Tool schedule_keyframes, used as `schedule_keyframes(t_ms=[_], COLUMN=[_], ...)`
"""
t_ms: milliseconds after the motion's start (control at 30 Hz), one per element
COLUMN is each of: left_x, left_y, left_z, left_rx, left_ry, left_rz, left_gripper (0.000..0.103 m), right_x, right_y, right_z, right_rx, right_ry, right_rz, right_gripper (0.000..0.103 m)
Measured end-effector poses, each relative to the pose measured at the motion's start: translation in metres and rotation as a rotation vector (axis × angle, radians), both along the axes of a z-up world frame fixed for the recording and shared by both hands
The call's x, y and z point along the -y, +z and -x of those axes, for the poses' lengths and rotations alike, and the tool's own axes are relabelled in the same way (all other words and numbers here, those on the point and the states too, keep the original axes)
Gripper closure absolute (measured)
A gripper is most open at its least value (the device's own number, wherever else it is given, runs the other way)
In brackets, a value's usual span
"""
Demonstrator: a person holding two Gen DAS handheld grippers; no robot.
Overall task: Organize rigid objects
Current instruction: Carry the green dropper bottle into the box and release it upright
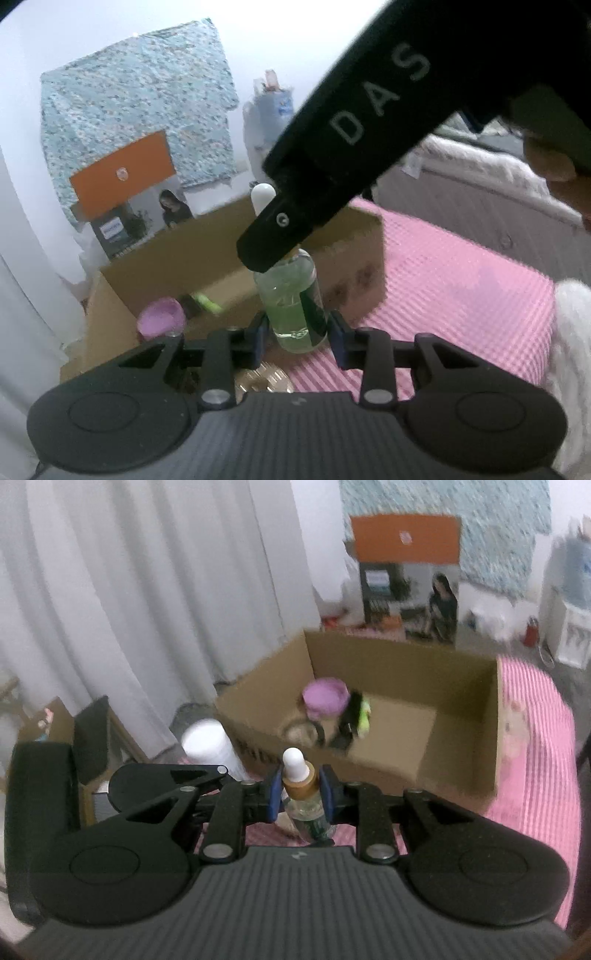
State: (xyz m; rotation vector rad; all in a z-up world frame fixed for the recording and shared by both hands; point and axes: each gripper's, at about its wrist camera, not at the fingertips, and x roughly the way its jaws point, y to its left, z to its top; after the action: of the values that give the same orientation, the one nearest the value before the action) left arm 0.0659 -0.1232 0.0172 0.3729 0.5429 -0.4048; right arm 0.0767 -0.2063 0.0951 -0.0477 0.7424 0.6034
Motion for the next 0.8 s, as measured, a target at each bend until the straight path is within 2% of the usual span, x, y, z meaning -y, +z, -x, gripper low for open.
schedule_keyframes(t_ms=[100,167,333,567,800], left_x=[-0.003,-0.004,-0.015,-0.027,-0.029], left_y=[0.014,0.022,0.023,0.006,-0.005], left_z=[-0.018,-0.037,-0.089,-0.158,-0.209], left_rx=[-0.009,-0.052,-0.175,-0.308,-0.368], left_ry=[0.029,0.061,0.126,0.224,0.292], left_rz=[0.024,0.045,0.134,0.183,0.188], left_gripper=[0.067,0.067,0.068,0.069,0.069], right_x=[-0.003,-0.006,-0.007,-0.005,0.002], right_y=[0.022,0.033,0.040,0.018,-0.020], right_z=[-0.012,-0.029,-0.085,-0.164,-0.227], right_rx=[0.029,0.036,-0.034,-0.129,-0.194], right_ry=[0.028,0.053,0.067,0.066,0.051], right_rz=[-0.004,0.000,-0.005,-0.011,-0.010], right_gripper=[0.083,0.083,0.083,0.083,0.083])
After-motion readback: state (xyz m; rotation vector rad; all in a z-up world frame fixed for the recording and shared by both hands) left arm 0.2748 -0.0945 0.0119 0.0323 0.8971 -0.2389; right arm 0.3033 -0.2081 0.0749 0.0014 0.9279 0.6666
